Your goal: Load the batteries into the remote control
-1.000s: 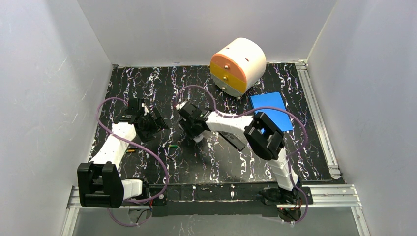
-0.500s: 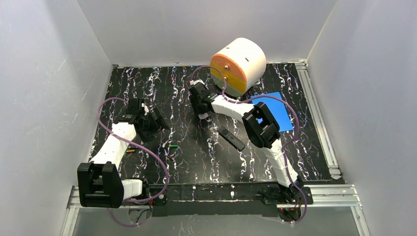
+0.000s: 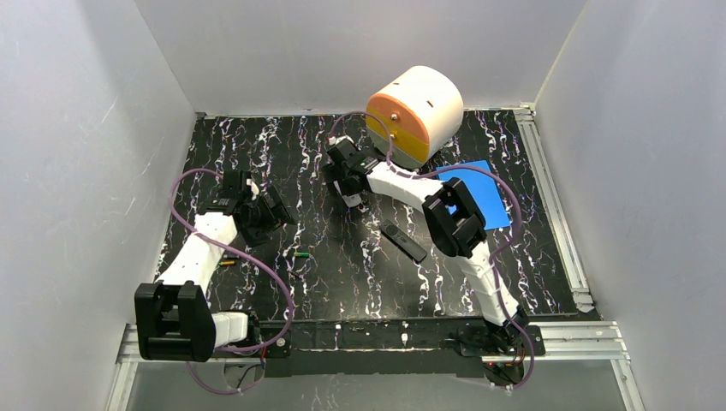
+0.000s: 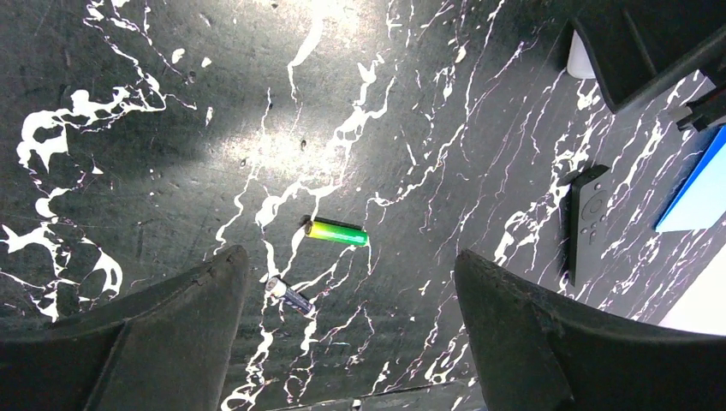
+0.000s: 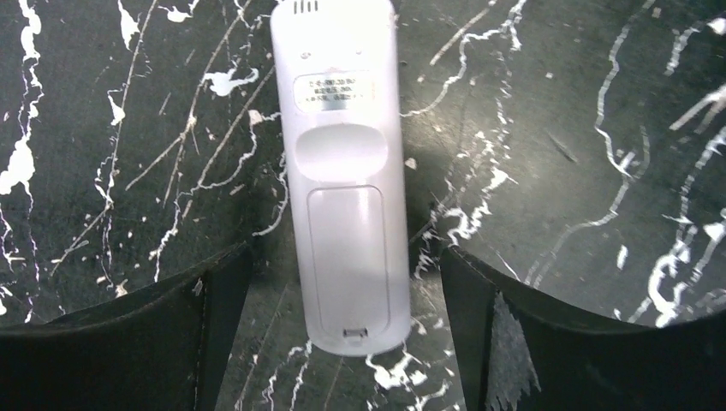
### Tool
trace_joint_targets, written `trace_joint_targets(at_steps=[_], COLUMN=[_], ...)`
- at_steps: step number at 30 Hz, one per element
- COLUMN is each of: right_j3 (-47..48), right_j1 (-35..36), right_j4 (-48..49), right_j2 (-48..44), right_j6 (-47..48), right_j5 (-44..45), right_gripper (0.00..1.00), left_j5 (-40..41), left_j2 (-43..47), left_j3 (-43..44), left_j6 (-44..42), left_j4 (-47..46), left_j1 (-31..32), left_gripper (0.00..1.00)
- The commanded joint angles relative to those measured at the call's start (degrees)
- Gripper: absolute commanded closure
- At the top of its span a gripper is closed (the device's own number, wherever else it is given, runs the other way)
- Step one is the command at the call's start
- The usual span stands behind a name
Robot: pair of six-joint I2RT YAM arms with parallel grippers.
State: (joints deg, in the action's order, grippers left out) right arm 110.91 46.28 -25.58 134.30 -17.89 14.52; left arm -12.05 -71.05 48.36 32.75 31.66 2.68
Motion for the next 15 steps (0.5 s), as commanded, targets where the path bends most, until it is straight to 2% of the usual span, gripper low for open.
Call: trace_joint_targets(at_steps=[1, 4, 9, 13, 15], right_j3=[-1.41, -10.69, -31.08, -40.37, -42.42], right_j1=[-1.45, -2.26, -3.74, -4.16, -4.16], right_j4=[-1.22, -0.34, -0.37, -4.85, -7.24], right_j2=[-9.68, -17.46, -30.82, -37.20, -38.07], right_j6=[2.61, 6.44, 16.65, 24.37, 26.34], right_j5=[0.04, 0.27, -3.52, -7.80, -11.00], right_gripper=[0.10, 0.10, 0.13, 0.15, 0.15], left_j5=[-0.95, -1.53, -9.44, -14.63, -18.02], left_j2=[0.12, 0.79, 3.78, 4.14, 3.14], left_j3=[3.06, 3.62, 3.24, 1.32, 0.35], left_j6=[-2.58, -3.77, -6.42, -3.20, -0.47], left_j4=[1.12, 0.50, -5.43, -12.09, -15.47], left_j1=[-0.40, -0.43, -0.44, -0.46, -0.41], left_gripper=[0.11, 0.02, 0.01, 0.02, 0.07])
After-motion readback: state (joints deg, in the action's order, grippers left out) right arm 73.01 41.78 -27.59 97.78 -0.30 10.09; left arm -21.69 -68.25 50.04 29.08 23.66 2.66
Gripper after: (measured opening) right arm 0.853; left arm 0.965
